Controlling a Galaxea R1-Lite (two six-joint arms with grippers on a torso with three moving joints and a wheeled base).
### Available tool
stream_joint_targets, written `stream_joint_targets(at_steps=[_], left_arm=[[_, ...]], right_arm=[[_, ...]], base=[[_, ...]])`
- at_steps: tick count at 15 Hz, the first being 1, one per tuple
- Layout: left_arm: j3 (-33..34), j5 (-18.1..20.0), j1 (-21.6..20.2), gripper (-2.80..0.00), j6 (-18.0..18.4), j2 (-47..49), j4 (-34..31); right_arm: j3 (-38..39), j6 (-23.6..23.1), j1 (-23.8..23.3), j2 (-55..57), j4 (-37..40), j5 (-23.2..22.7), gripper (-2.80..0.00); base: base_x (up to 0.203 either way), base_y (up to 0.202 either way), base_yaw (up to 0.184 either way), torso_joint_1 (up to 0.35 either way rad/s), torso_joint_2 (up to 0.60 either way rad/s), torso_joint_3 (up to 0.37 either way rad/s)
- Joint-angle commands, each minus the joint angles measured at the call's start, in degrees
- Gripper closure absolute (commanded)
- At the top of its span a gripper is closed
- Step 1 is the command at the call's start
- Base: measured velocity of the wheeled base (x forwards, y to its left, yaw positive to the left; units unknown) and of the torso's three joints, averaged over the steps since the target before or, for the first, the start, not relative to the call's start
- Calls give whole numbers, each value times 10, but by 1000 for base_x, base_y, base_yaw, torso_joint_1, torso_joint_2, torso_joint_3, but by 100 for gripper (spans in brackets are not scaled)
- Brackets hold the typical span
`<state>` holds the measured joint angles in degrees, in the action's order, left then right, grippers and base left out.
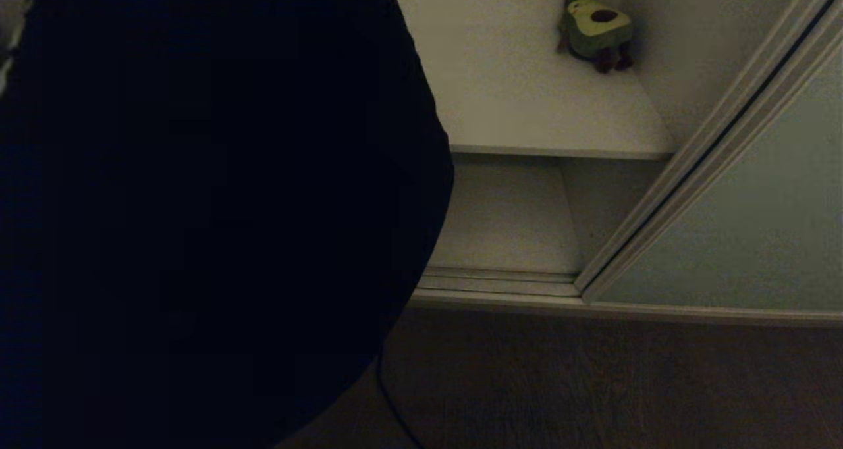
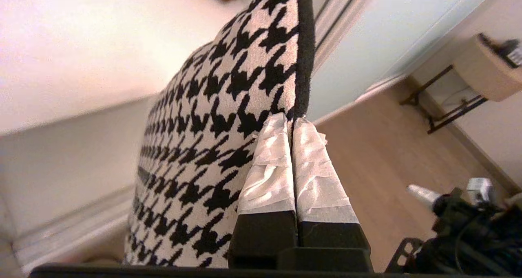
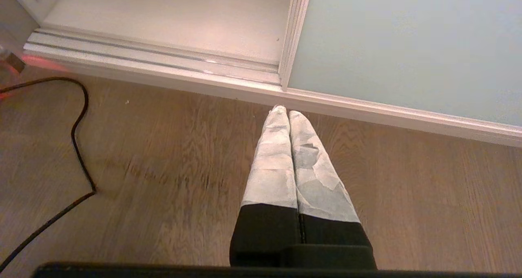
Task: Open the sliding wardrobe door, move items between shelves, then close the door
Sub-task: Place the pillow on the higher shelf
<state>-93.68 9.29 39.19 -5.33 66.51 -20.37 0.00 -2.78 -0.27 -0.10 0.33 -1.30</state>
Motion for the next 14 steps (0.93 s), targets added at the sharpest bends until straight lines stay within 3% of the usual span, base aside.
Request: stream_joint_targets(at_steps=[1, 10, 14], left_arm=[[-4, 1, 0, 0, 1, 2, 3], [-5, -6, -1, 0, 0, 11, -8], [91, -85, -1, 0, -1, 14, -12]], right_arm=[[2, 0, 0, 0, 0, 0, 0], [2, 0, 0, 1, 0, 0, 0], [2, 0, 0, 1, 0, 0, 0]], base=[[0, 0, 0, 0, 0, 0], [0, 0, 0, 2, 2, 26], [0, 0, 0, 0, 0, 0]])
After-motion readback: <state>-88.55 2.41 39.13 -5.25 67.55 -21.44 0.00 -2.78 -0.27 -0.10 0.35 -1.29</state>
